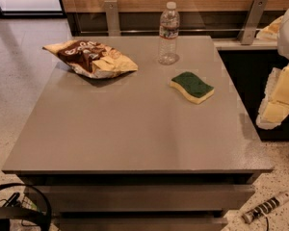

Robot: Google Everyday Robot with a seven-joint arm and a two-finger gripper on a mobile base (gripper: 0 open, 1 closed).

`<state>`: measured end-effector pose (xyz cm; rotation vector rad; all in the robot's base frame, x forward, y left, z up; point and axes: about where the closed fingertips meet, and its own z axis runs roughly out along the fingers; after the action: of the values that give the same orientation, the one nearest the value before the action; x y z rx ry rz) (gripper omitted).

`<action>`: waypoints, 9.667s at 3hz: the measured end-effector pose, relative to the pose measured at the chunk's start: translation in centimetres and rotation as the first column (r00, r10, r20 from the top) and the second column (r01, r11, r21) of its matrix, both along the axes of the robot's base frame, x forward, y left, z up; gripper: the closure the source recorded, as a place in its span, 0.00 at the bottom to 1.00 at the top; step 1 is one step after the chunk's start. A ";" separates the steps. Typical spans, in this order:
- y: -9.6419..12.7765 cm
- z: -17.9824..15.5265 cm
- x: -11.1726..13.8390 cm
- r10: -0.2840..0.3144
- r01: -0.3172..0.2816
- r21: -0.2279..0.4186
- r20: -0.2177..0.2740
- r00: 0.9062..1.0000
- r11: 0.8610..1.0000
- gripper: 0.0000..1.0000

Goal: Pick brown chip bag

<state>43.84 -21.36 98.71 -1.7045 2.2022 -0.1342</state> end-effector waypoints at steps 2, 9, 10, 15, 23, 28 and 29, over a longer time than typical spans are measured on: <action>0.8 0.2 1.9 0.018 -0.019 0.038 0.027 0.999 0.999 0.00; 23.2 -0.4 19.4 -0.093 -0.067 0.442 0.329 0.940 0.894 0.00; 26.0 -3.0 22.7 -0.091 -0.041 0.499 0.237 0.967 0.866 0.00; 38.5 -12.7 28.6 -0.069 0.020 0.685 0.044 0.997 0.728 0.23; 39.1 -13.0 28.4 -0.059 0.018 0.684 0.037 0.998 0.729 1.00; 40.3 5.8 20.6 0.076 -0.337 0.620 0.407 0.910 0.709 1.00; 39.8 8.0 19.6 0.073 -0.367 0.613 0.450 0.890 0.700 1.00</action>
Offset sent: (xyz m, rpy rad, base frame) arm 0.0699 0.0269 0.0016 0.1429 -0.0796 0.0704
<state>63.47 18.48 106.72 -1.3372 1.4455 0.3428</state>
